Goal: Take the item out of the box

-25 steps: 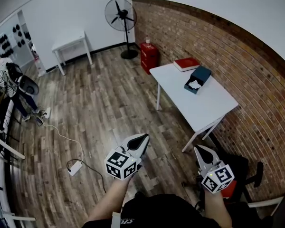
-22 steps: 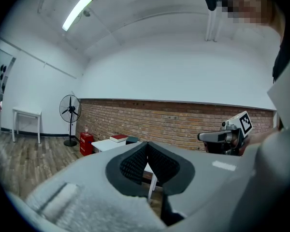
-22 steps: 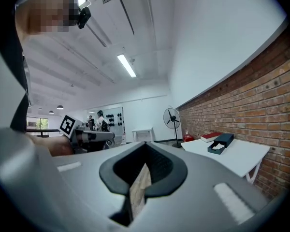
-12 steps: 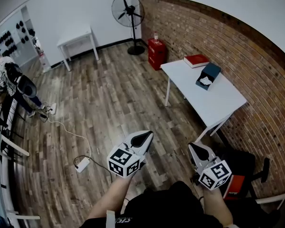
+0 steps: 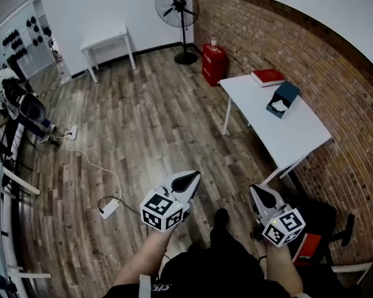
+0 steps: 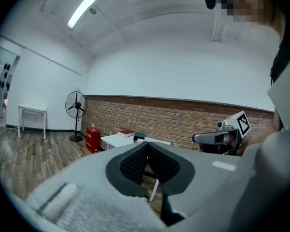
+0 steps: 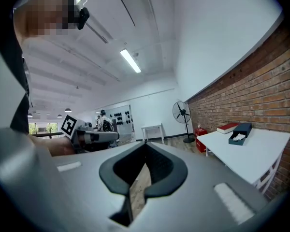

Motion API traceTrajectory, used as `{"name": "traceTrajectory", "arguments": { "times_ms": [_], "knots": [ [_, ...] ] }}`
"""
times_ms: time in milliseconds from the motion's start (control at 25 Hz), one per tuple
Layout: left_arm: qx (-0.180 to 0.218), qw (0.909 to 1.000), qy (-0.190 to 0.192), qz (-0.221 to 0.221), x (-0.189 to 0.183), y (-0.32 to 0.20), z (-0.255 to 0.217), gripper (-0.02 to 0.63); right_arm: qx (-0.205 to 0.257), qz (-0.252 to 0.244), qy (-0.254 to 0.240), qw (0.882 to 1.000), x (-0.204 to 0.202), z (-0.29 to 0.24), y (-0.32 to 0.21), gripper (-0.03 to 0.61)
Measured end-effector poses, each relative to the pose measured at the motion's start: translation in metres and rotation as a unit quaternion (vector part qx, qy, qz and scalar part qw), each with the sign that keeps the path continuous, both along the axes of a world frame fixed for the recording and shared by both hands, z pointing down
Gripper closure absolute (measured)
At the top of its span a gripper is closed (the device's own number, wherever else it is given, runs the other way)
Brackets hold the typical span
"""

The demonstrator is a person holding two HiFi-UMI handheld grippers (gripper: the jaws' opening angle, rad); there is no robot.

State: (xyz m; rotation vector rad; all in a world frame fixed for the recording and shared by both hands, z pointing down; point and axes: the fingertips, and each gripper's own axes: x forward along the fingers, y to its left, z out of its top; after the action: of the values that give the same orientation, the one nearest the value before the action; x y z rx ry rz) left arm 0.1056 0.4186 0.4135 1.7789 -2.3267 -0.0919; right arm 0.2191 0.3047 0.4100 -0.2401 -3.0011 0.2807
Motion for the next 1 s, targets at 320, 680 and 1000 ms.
{"name": "traceTrajectory", "arguments": {
  "times_ms": [320, 680, 1000],
  "knots": [
    [-0.009, 0.9999, 0.007, -0.003, -0.055, -0.045, 0.011, 0.615, -0.014, -0.007, 0.006, 1.000, -0.050, 0.013, -0.042, 0.578],
    [-0.028, 0.9993, 0.011, 0.021, -0.133, -0.152, 0.012, 0.615, -0.023, 0.005, 0.018, 1.000, -0.131, 0.024, -0.148, 0.578],
    [-0.037, 0.9987, 0.013, 0.033, -0.184, -0.246, 0.011, 0.615, 0.000, -0.004, 0.036, 0.999, -0.186, 0.036, -0.221, 0.578]
  ]
}}
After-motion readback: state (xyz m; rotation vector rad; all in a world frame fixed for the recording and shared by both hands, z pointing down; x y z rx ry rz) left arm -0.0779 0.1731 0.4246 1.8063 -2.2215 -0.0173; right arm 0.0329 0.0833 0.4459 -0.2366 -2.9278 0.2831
